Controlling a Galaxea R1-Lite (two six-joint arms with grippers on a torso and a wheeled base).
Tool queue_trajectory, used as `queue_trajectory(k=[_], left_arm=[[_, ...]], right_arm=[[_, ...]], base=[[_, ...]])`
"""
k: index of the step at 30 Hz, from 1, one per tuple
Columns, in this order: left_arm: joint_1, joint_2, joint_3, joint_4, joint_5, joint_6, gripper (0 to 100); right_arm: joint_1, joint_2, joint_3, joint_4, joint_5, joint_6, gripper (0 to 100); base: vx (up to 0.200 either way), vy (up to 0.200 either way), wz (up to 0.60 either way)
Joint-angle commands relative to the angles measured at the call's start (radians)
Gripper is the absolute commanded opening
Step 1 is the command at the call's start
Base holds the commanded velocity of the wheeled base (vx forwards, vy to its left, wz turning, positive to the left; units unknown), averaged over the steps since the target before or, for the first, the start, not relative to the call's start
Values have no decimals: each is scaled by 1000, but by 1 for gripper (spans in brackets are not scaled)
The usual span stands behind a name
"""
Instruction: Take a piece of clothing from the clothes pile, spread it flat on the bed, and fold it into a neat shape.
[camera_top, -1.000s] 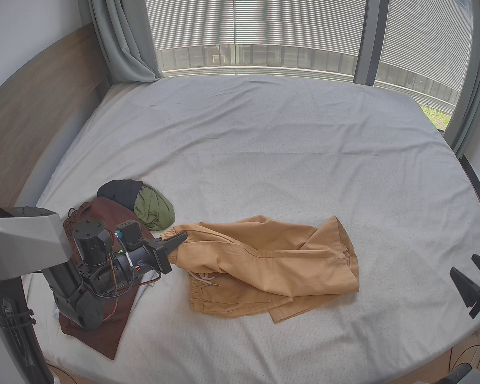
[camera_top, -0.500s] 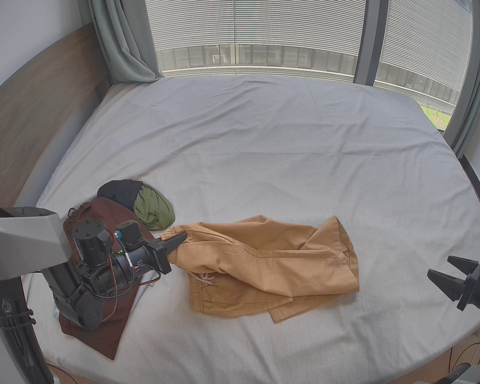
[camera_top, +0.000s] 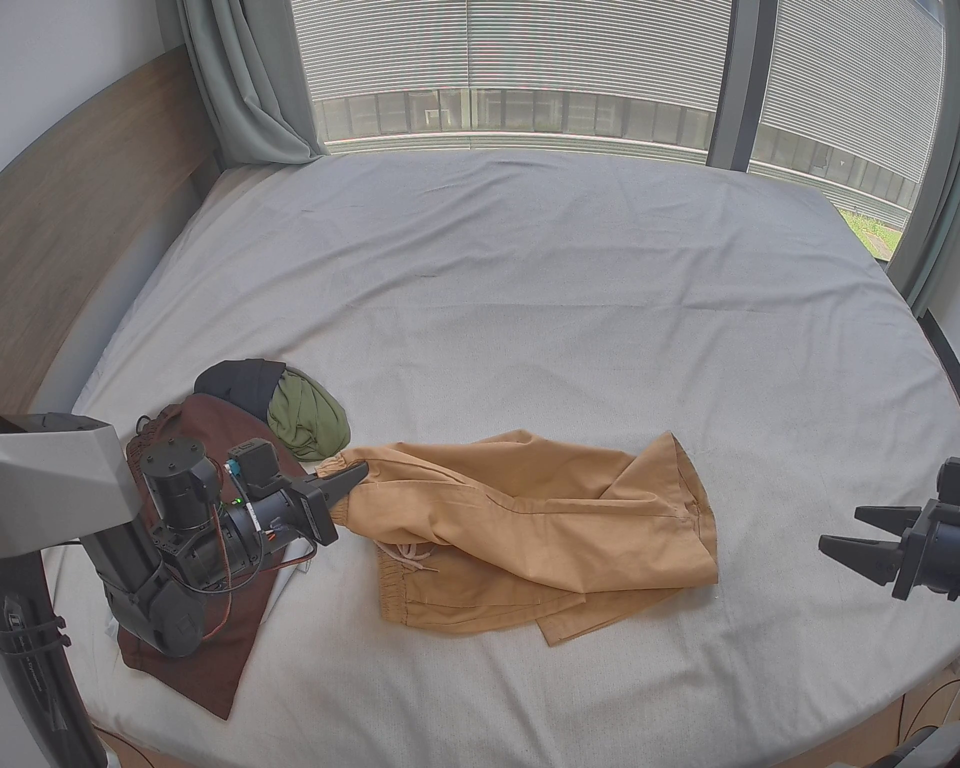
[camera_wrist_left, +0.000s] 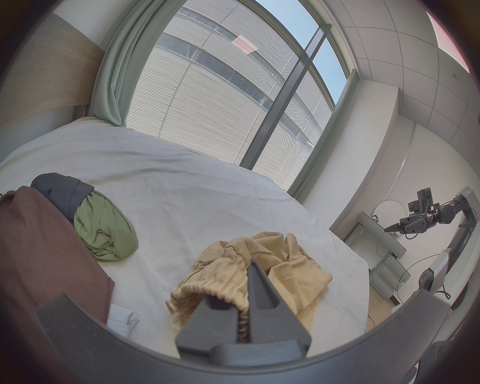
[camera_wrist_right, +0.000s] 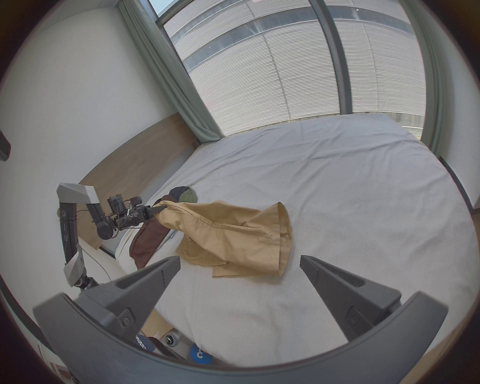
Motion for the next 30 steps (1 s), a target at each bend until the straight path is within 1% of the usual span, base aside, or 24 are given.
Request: queue_trajectory(k=[1,4,5,7,11,13,14,16,17,21,23,26,30], left_arm=[[7,4,-4,-3,0,0,0],[7,4,-4,-3,0,-2,0],[8,2,-5,-3,0,0,0],[10,4,-10,-3,0,-2,0],[8,17,-13,-3,0,-2,0],[8,17,-13,-1,0,-2,0],[8,34,-13,-3,0,4,0],[8,37,-11,-3,0,4,0],[8,40,-13,-3,0,4,0],[13,40,-19,-3,0,4,0],[13,40,-24,-3,0,4,0],[17,39,-24,-3,0,4,0],[23,37,-25,-3,0,6,0]], right_arm=[[0,138,-52,-16,55,-38,100],[-3,169,-55,-44,71,-41,100],[-8,213,-46,-102,79,-41,100],[-10,235,-41,-143,81,-33,100],[-19,315,-58,-166,90,-27,100],[-20,318,-60,-166,91,-27,100],[-19,397,-52,-234,144,-25,100],[-20,453,-43,-310,182,-22,100],[-20,477,-43,-340,188,-16,100],[-22,572,-48,-453,194,27,100],[-22,602,-45,-487,193,37,100],[-19,628,-46,-513,194,47,100],[-16,649,-57,-514,196,57,100]], base=[[0,0,0],[0,0,0],[0,0,0],[0,0,0],[0,0,0],[0,0,0],[0,0,0],[0,0,0],[0,0,0],[0,0,0],[0,0,0],[0,0,0],[0,0,0]])
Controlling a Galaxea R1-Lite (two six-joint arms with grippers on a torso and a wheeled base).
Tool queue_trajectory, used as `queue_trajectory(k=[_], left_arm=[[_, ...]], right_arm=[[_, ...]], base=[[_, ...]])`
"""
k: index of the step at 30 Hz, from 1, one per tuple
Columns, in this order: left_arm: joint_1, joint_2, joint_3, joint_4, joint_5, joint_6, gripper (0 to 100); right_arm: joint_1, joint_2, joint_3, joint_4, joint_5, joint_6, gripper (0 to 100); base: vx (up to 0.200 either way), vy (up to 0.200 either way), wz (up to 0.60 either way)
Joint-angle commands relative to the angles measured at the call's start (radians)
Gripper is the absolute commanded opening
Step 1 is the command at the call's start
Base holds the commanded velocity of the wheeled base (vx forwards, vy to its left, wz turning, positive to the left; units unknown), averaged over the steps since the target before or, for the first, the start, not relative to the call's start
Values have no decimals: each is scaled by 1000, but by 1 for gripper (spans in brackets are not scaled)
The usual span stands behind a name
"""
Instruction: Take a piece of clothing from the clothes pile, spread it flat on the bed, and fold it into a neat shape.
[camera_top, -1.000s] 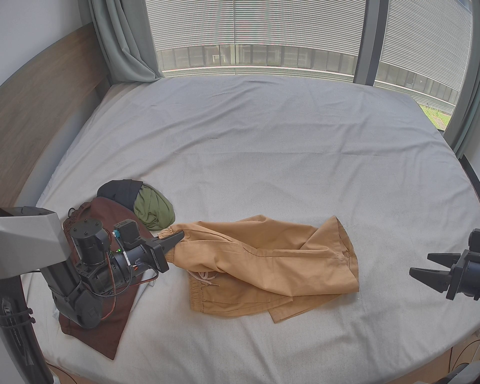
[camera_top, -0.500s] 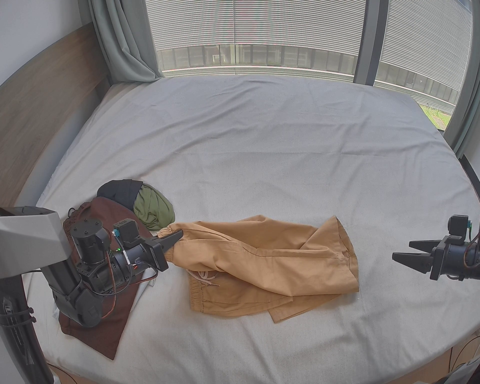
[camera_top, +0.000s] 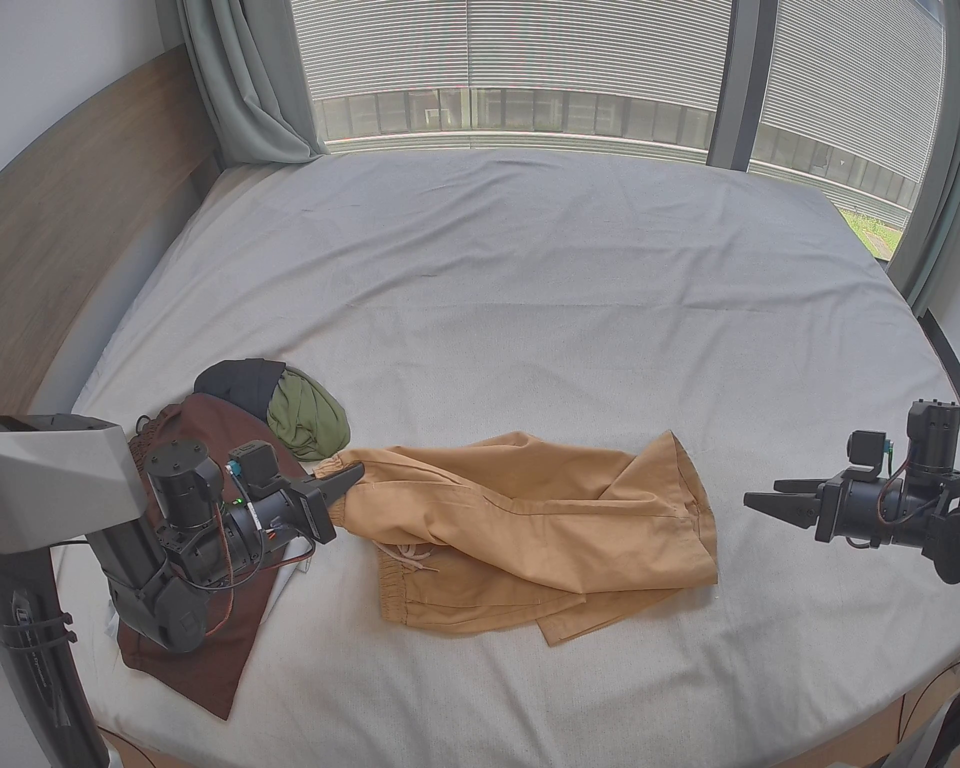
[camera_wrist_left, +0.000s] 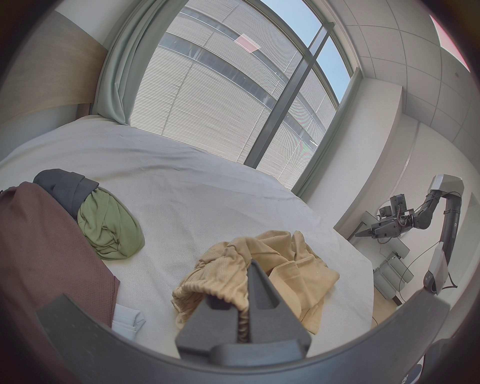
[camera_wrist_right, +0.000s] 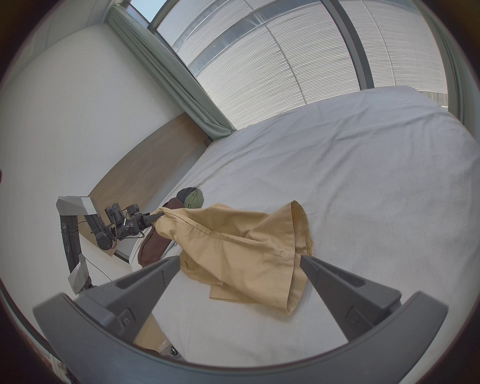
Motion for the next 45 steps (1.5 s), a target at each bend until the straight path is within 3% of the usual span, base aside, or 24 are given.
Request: queue_trajectory(k=[1,10,18,29,37,45], left_arm=[[5,3,-3,-2,0,0,0],[5,0,-10,-2,0,-1,0],[3,4,-8,-2,0,0,0],[2,6,-8,-2,0,0,0],[2,6,-8,-2,0,0,0],[2,6,-10,-2,0,0,0]], right_arm=[[4,64,-9,-2,2,4,100],[19,203,3,-159,8,41,100],[77,240,-3,-257,2,182,100],[99,383,2,-377,-6,177,100],[120,484,-6,-521,-65,215,100],[119,538,-18,-558,-68,238,100]], base=[[0,0,0],[0,0,0],[0,0,0],[0,0,0],[0,0,0],[0,0,0]])
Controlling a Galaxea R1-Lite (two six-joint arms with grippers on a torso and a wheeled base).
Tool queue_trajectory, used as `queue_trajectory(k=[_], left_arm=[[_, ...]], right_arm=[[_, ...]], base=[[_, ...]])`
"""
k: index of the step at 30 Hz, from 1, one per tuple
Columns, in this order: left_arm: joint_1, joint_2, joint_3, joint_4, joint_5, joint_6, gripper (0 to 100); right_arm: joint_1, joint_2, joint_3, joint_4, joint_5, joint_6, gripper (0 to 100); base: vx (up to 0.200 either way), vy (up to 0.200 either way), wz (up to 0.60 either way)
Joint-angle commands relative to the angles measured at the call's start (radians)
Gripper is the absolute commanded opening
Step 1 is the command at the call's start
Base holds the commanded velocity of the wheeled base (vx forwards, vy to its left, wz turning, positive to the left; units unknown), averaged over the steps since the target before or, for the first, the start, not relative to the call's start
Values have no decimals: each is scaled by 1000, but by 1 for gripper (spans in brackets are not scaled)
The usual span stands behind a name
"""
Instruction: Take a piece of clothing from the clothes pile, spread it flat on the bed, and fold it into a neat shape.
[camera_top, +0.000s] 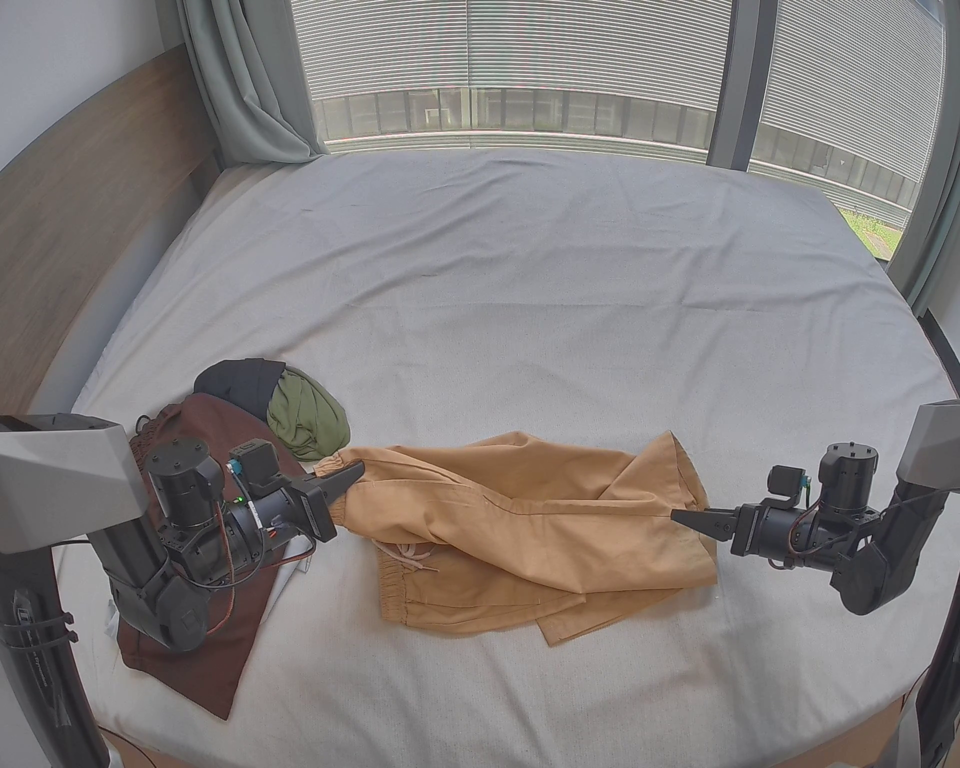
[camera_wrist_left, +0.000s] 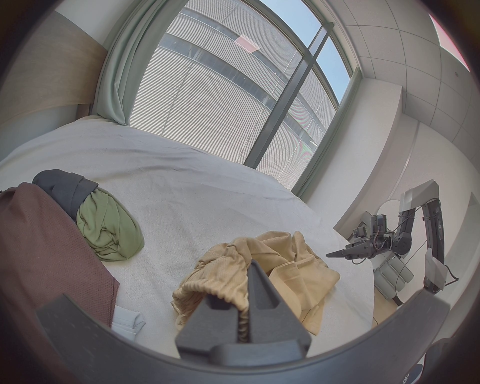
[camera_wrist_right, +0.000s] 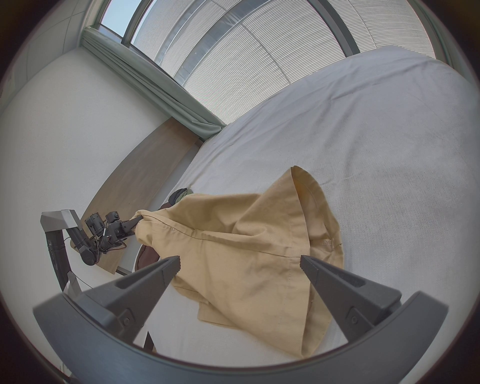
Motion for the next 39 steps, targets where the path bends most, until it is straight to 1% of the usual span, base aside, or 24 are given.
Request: queue_trajectory(k=[1,6,14,18,22,29,39], left_arm=[[0,1,0,-2,0,0,0],[2,1,0,-2,0,0,0],[0,1,0,-2,0,0,0],[0,2,0,-2,0,0,0],[-1,2,0,-2,0,0,0],[-3,2,0,-2,0,1,0],[0,2,-8,-2,0,1,0]], right_arm=[[-2,54,-12,-3,-1,0,100],[-2,98,-32,-7,-33,0,100],[4,163,-63,-46,-45,1,100],[18,192,-78,-49,-73,1,100],[33,198,-86,-78,-76,12,100],[71,206,-71,-211,-79,93,100],[68,166,-32,-227,-68,102,100]], base=[[0,0,0],[0,0,0],[0,0,0],[0,0,0],[0,0,0],[0,0,0],[0,0,0]])
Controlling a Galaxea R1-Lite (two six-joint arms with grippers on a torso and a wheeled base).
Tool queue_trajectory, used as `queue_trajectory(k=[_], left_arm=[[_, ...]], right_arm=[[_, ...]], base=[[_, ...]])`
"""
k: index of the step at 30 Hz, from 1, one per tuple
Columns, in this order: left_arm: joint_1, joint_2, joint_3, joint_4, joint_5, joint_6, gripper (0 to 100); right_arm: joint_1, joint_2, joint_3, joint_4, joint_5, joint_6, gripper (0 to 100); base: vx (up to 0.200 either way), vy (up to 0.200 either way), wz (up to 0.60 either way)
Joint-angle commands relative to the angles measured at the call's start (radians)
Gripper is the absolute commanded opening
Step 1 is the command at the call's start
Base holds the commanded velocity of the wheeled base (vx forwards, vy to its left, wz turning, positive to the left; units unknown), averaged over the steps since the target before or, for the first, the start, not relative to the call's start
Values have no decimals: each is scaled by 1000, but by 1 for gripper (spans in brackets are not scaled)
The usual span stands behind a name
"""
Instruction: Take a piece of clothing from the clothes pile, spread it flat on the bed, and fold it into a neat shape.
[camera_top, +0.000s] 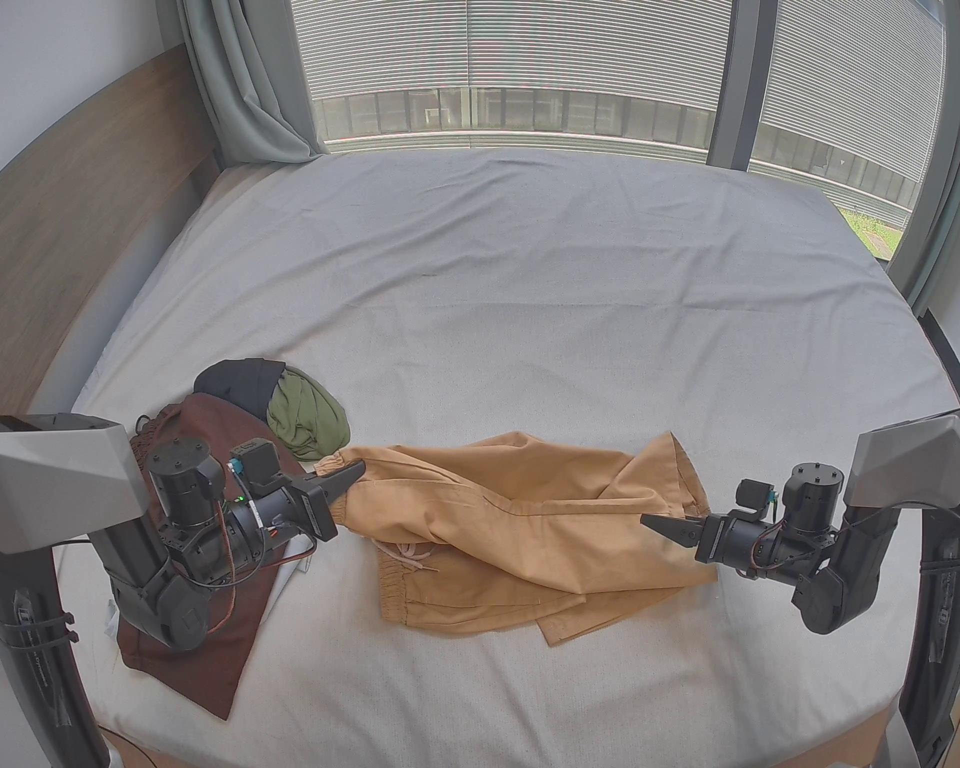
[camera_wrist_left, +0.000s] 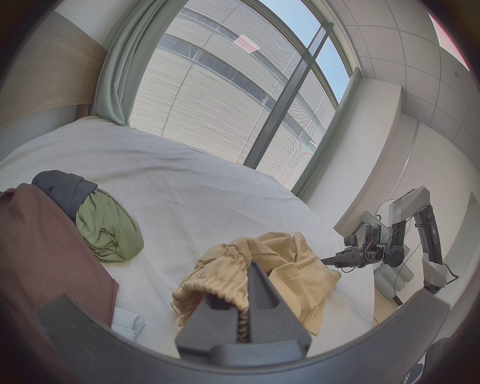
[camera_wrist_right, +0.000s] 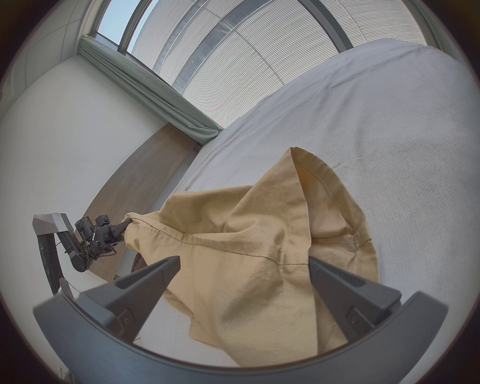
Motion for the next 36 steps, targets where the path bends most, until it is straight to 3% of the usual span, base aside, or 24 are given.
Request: queue_trajectory(k=[1,11,12,24,32,36], left_arm=[[1,0,-3,-3,0,0,0],[1,3,-3,-3,0,0,0],[1,5,-4,-3,0,0,0],[-2,6,-8,-3,0,0,0],[2,6,-9,-3,0,0,0],[5,9,-15,-1,0,-2,0]], right_arm=[[-10,-28,18,-2,9,0,100],[-53,-38,43,-28,96,0,100],[-56,-34,41,-28,98,0,0],[-60,-14,31,-30,98,-4,0],[-106,-51,35,-30,105,0,0],[-148,-136,66,-28,187,17,0]], base=[[0,0,0],[0,0,0],[0,0,0],[0,0,0],[0,0,0],[0,0,0]])
